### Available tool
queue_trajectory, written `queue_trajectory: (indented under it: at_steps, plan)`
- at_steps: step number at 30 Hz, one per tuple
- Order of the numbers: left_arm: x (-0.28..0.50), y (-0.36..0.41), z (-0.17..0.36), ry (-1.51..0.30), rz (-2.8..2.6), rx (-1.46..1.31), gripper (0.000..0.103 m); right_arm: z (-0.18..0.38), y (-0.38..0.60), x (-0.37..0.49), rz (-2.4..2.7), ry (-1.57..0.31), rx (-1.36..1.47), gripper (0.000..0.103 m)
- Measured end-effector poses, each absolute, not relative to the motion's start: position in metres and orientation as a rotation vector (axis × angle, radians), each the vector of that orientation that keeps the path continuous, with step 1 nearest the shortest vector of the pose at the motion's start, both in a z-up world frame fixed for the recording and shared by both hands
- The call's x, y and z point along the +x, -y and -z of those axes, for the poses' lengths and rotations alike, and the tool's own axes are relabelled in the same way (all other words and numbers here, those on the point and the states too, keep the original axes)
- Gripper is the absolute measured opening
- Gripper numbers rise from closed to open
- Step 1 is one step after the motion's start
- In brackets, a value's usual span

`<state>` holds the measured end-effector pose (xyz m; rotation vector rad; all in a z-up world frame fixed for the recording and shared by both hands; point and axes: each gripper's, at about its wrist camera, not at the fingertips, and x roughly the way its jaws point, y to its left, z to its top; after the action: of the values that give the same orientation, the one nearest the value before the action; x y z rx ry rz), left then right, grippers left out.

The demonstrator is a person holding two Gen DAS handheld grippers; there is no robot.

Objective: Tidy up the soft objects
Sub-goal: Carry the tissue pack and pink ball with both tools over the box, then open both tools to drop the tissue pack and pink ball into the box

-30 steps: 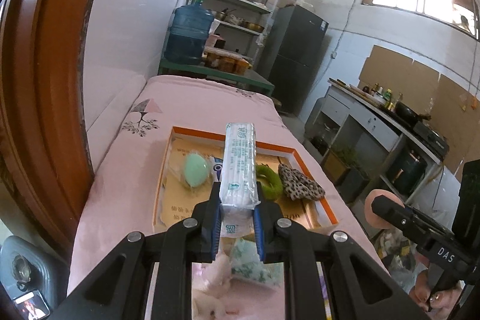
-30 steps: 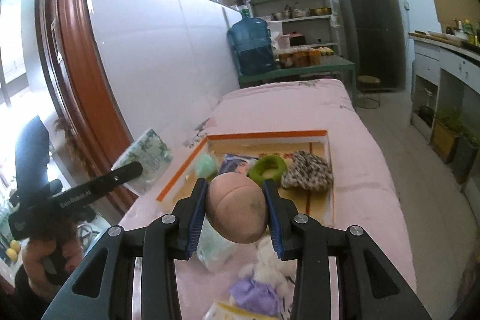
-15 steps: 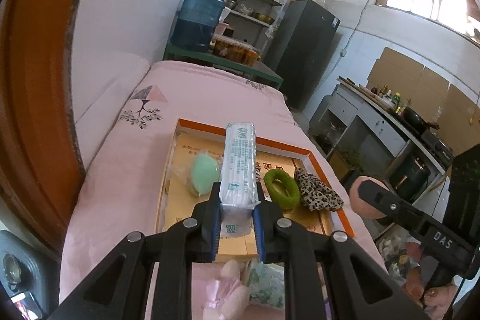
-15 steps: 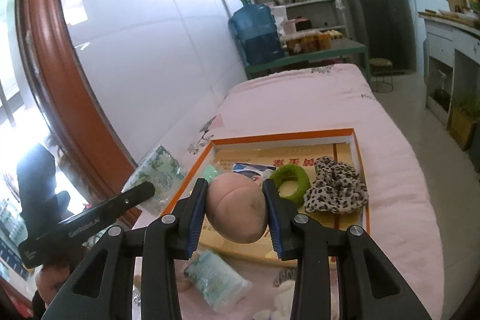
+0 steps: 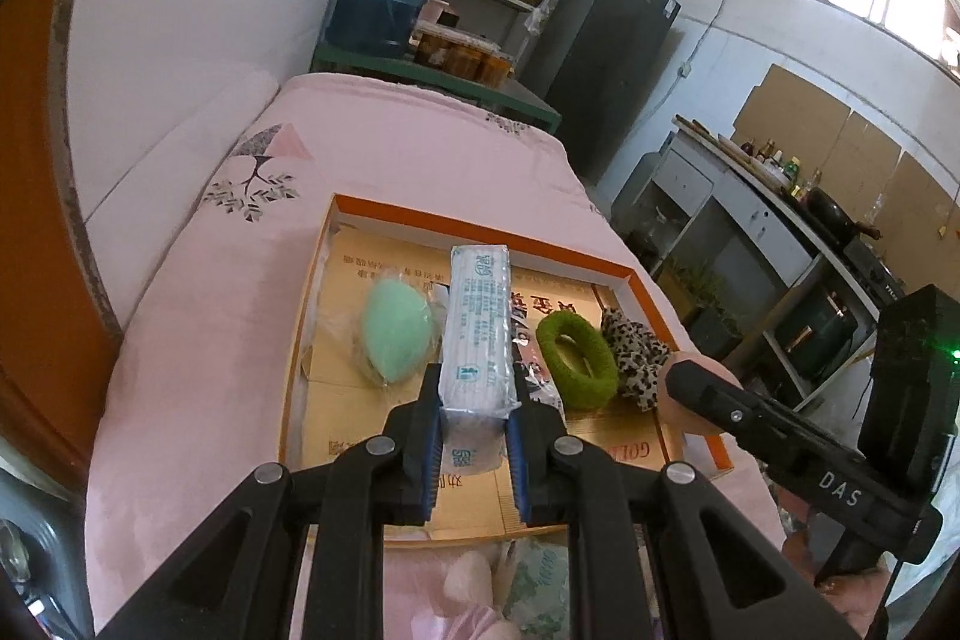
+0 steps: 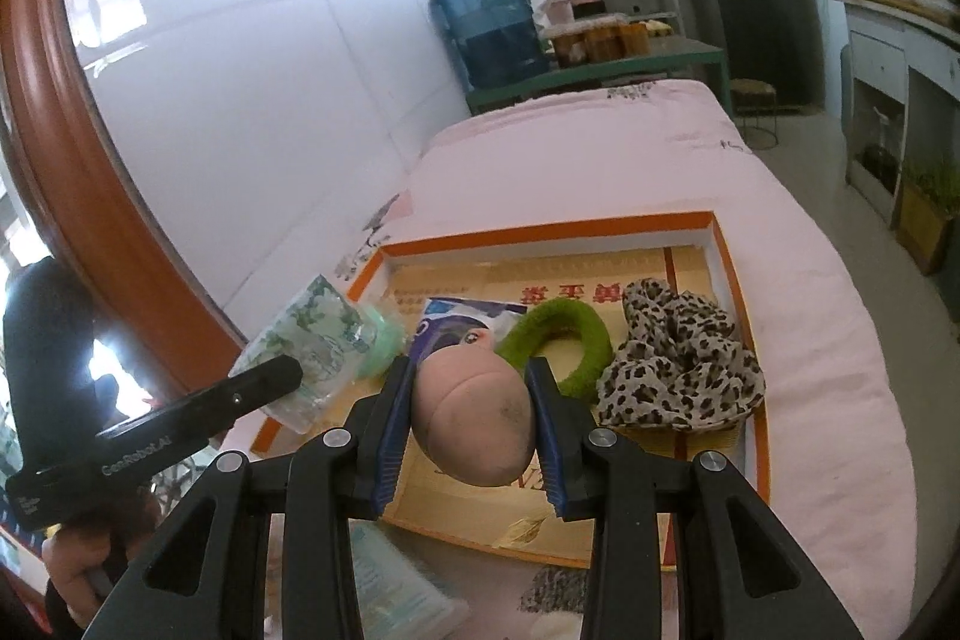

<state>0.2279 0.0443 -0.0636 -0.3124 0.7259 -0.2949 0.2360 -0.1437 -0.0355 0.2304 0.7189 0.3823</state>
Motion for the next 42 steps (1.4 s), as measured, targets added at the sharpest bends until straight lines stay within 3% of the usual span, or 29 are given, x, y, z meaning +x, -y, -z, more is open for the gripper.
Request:
queue_trajectory:
  at_steps: [35, 38, 41, 42]
  plan:
    - [0.255, -0.044, 0.098, -0.852, 0.297, -0.322, 0.02, 0.08, 0.135, 0.262, -0.354, -0.865, 0.198, 0.04]
    - [0.257, -0.046, 0.102, -0.874, 0.303, -0.338, 0.025, 0.083, 0.135, 0.264, -0.359, -0.885, 0.21, 0.041]
    - [0.258, -0.049, 0.104, -0.884, 0.296, -0.35, 0.039, 0.083, 0.136, 0.263, -0.355, -0.889, 0.213, 0.042]
    - [0.258, -0.05, 0.105, -0.882, 0.295, -0.352, 0.05, 0.083, 0.136, 0.263, -0.352, -0.89, 0.214, 0.042]
